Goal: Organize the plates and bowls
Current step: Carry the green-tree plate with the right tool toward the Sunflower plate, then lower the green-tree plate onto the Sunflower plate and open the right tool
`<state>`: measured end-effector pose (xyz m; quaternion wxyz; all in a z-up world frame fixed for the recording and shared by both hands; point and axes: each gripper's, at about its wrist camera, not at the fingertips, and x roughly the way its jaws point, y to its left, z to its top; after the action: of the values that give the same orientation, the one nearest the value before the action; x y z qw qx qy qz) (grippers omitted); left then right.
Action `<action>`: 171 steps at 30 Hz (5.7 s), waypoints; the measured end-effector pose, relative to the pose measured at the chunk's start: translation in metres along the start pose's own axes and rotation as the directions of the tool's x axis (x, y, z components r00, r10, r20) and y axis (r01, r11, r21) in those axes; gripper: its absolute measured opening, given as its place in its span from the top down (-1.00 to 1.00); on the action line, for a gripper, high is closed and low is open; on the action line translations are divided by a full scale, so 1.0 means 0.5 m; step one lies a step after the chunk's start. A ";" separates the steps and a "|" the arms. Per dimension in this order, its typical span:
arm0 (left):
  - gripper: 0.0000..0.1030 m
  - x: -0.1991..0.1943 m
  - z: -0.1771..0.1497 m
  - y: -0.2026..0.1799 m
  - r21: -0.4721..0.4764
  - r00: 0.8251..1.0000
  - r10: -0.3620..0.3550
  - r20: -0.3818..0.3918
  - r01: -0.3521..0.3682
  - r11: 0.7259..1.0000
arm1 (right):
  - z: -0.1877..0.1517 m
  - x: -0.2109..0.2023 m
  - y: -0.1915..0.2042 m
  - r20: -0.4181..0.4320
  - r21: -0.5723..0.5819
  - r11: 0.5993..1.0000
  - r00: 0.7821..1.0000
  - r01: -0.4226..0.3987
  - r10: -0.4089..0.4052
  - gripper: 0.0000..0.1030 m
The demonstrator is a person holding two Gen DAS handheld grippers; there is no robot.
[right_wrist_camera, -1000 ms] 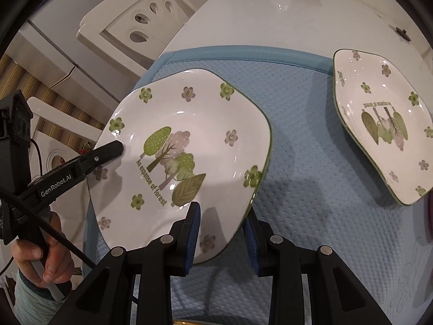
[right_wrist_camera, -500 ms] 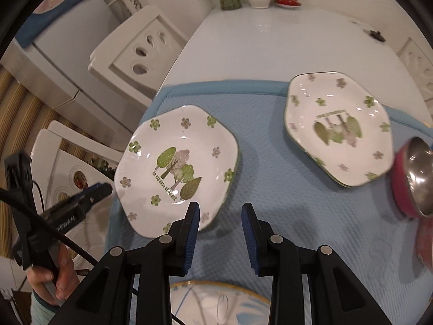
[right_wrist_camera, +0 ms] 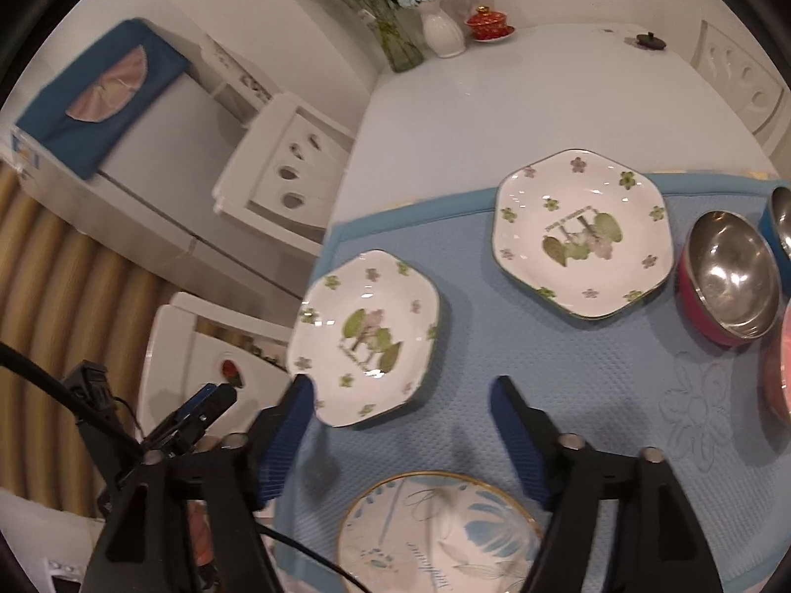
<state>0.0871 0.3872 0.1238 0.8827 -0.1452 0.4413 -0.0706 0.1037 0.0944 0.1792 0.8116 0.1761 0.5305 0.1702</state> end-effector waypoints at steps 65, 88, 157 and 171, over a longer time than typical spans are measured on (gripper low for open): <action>0.44 0.149 -0.002 0.017 -0.203 0.998 0.020 -0.062 -0.032 0.979 | 0.075 0.284 -0.014 -0.102 -0.095 0.991 0.990 0.092 -0.101 0.50; 0.44 -0.071 -0.134 -0.126 -0.162 0.999 0.031 -0.009 -0.032 0.986 | -0.118 0.007 -0.014 -0.058 -0.007 0.993 0.991 0.119 -0.119 0.46; 0.43 0.014 -0.278 -0.129 -0.104 0.987 -0.012 -0.163 -0.005 0.995 | -0.327 0.034 -0.183 -0.169 0.128 0.961 0.961 0.243 -0.221 0.41; 0.07 0.013 -0.112 -0.245 0.150 0.994 -0.053 -0.096 0.067 0.986 | -0.226 -0.036 -0.205 -0.040 0.260 0.948 0.983 0.185 -0.181 0.35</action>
<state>0.0466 0.2586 0.1257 0.8676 -0.0870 0.4699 -0.1375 0.0021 0.0075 0.1035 0.7892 0.2308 0.5686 0.0237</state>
